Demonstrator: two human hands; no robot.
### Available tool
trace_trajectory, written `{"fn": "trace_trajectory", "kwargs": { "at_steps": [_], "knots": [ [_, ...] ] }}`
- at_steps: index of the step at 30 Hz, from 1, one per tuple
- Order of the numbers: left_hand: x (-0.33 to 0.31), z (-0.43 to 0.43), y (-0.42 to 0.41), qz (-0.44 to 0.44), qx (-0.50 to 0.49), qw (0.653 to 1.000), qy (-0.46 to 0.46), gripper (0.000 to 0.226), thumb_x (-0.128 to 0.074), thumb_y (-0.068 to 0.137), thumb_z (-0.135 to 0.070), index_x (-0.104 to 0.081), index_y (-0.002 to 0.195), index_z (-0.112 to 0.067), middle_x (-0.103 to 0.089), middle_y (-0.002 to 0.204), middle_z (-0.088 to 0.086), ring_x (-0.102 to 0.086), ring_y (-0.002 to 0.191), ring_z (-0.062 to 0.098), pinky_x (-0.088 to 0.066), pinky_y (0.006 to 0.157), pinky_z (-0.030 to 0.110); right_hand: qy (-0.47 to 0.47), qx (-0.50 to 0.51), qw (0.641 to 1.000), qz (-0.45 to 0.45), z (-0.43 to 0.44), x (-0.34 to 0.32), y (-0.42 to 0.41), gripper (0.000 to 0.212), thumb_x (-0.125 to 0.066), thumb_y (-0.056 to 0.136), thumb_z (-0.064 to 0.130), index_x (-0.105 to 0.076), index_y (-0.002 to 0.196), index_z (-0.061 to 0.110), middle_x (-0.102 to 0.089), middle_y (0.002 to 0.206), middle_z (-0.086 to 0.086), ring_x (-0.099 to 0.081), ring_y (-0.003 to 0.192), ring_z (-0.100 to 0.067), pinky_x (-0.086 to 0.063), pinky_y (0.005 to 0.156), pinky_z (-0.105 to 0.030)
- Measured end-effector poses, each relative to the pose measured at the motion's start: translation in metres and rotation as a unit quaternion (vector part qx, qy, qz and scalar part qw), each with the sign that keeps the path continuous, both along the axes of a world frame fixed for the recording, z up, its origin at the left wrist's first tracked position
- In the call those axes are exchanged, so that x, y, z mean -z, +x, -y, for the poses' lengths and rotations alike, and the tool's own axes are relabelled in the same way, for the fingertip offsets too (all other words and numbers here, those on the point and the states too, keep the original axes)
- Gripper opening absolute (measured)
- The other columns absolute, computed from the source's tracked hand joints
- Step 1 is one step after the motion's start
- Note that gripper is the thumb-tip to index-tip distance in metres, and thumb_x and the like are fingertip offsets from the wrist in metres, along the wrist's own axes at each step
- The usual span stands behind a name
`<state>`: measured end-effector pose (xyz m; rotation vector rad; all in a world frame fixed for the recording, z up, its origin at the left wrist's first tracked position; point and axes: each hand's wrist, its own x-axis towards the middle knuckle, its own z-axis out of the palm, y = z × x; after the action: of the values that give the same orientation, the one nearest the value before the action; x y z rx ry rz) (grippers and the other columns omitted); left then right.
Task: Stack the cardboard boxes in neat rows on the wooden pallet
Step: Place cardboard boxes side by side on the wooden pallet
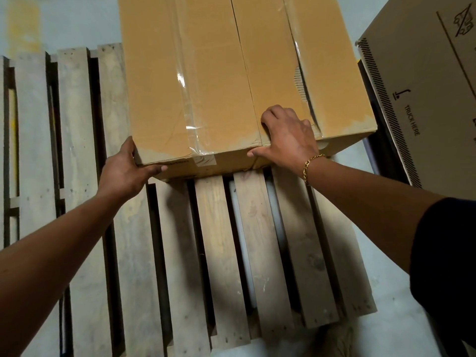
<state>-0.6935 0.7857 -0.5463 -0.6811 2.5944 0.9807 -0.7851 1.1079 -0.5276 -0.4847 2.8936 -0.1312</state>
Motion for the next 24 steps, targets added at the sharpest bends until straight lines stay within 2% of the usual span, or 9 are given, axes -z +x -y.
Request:
{"fn": "trace_trajectory", "kwargs": {
  "at_steps": [5,9,12,15,17,20,24],
  "knots": [
    [0.000,0.001,0.000,0.006,0.003,1.000,0.011,0.082,-0.084,0.083,-0.039,-0.038,0.149,-0.029,-0.060,0.142,0.007,-0.058,0.128,0.034,-0.051,0.104,0.049,0.001,0.002,1.000,-0.004,0.002,0.000,0.003,0.075,-0.073,0.074,0.071,-0.053,0.126,0.020,-0.050,0.132,0.002,-0.048,0.124,-0.022,-0.046,0.089,-0.047],
    [-0.004,-0.001,0.004,0.018,0.002,1.000,0.019,0.085,-0.085,0.083,-0.034,-0.033,0.149,-0.027,-0.057,0.145,0.011,-0.055,0.130,0.038,-0.048,0.107,0.053,0.010,0.000,1.000,0.022,0.000,-0.003,0.005,0.084,-0.074,0.075,0.069,-0.048,0.137,0.018,-0.045,0.144,0.000,-0.043,0.133,-0.023,-0.044,0.099,-0.049],
    [-0.009,-0.002,0.009,0.030,0.010,0.999,0.012,0.087,-0.085,0.084,-0.029,-0.031,0.152,-0.025,-0.058,0.142,0.013,-0.058,0.127,0.039,-0.049,0.105,0.052,0.016,-0.004,0.998,0.064,-0.002,-0.010,0.008,0.096,-0.074,0.077,0.067,-0.038,0.150,0.017,-0.031,0.161,-0.002,-0.031,0.146,-0.023,-0.037,0.112,-0.051],
    [-0.019,-0.005,0.016,0.034,0.017,0.999,0.019,0.088,-0.083,0.086,-0.028,-0.029,0.156,-0.023,-0.056,0.147,0.013,-0.056,0.131,0.037,-0.046,0.106,0.051,0.041,-0.014,0.993,0.110,-0.004,-0.016,0.012,0.106,-0.072,0.079,0.068,-0.024,0.159,0.016,-0.014,0.169,-0.002,-0.018,0.154,-0.023,-0.029,0.120,-0.050],
    [-0.029,-0.007,0.022,0.031,0.022,0.999,0.032,0.090,-0.082,0.087,-0.029,-0.028,0.159,-0.023,-0.053,0.151,0.011,-0.055,0.134,0.035,-0.045,0.108,0.047,0.047,-0.014,0.989,0.137,-0.003,-0.021,0.017,0.107,-0.071,0.080,0.067,-0.021,0.160,0.017,-0.011,0.170,-0.002,-0.016,0.155,-0.023,-0.027,0.122,-0.048],
    [-0.046,-0.006,0.033,0.032,0.023,0.997,0.060,0.093,-0.079,0.089,-0.032,-0.022,0.162,-0.024,-0.046,0.158,0.007,-0.053,0.137,0.032,-0.042,0.111,0.047,0.039,-0.019,0.986,0.164,0.003,-0.036,0.025,0.100,-0.071,0.082,0.066,-0.027,0.158,0.017,-0.019,0.169,-0.002,-0.027,0.151,-0.024,-0.031,0.119,-0.044],
    [-0.073,0.003,0.050,0.034,0.047,0.998,0.034,0.093,-0.069,0.093,-0.052,-0.016,0.164,-0.027,-0.037,0.164,0.007,-0.047,0.143,0.032,-0.041,0.114,0.051,0.025,-0.013,0.982,0.186,0.016,-0.063,0.045,0.098,-0.065,0.088,0.066,-0.022,0.161,0.017,-0.017,0.169,-0.001,-0.026,0.152,-0.023,-0.029,0.119,-0.042]
  ]
}}
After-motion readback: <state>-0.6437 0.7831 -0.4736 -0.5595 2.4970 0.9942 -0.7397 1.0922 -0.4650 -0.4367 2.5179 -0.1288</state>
